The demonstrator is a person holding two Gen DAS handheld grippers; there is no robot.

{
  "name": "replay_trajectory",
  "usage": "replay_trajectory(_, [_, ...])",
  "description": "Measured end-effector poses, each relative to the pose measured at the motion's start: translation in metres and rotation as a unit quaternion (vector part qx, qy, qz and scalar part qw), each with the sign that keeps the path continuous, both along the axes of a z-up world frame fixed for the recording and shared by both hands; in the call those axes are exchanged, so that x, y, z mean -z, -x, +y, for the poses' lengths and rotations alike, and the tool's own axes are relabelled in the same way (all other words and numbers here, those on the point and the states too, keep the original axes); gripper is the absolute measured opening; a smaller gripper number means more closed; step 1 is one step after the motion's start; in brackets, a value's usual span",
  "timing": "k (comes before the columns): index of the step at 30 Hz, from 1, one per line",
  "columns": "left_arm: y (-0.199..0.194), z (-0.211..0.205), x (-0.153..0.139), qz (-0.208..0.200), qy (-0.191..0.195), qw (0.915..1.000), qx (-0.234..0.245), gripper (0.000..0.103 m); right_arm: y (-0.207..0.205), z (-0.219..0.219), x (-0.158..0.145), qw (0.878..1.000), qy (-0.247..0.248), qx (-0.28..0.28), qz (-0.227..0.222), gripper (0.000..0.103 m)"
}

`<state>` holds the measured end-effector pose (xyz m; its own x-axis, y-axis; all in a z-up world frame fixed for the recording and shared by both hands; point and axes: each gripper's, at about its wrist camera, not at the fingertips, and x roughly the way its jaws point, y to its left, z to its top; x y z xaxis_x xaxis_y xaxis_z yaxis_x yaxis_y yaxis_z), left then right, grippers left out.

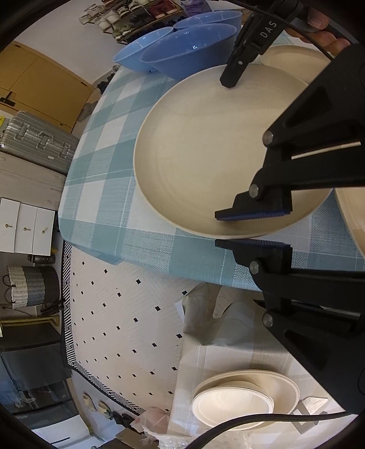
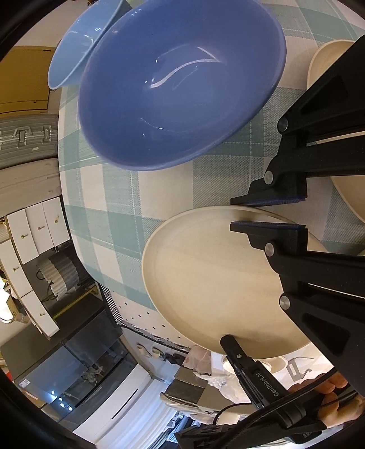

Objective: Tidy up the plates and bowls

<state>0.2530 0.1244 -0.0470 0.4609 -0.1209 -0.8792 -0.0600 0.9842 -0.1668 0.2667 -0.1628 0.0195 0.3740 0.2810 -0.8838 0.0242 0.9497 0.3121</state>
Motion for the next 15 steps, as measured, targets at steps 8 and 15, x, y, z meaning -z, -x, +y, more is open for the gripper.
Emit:
replay_trajectory(8, [0.018, -0.001, -0.016, -0.010, 0.002, 0.9999, -0.002, 0.008, 0.015, -0.005, -0.015, 1.000, -0.009, -0.006, -0.011, 0.010])
replay_trajectory(15, [0.038, -0.005, -0.029, -0.016, 0.001, 0.9999, -0.003, 0.008, 0.034, -0.006, -0.028, 1.000, -0.011, -0.009, -0.017, 0.010])
